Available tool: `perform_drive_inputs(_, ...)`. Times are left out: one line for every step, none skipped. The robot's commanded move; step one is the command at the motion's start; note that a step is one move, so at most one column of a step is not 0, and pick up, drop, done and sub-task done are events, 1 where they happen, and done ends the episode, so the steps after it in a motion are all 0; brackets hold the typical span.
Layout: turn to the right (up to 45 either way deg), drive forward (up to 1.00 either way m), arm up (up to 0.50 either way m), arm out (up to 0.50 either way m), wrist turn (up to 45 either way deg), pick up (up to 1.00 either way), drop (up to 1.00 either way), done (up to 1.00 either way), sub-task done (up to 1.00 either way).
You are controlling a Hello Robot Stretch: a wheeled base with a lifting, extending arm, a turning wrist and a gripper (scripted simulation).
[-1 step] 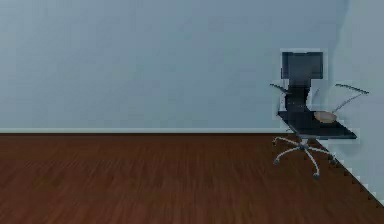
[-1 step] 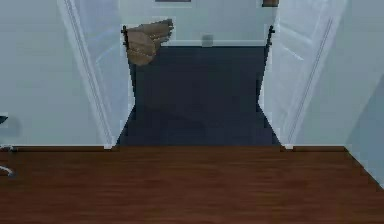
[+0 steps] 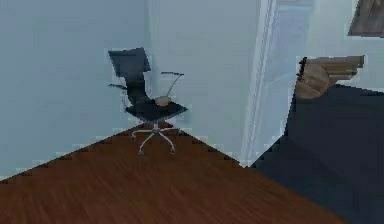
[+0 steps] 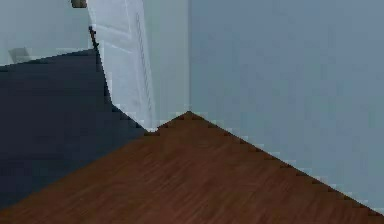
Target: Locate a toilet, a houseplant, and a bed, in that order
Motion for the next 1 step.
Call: perform_drive_inputs(45.0,0.0,0.0,0.0,0.0,0.0,0.0,0.0,0.0)
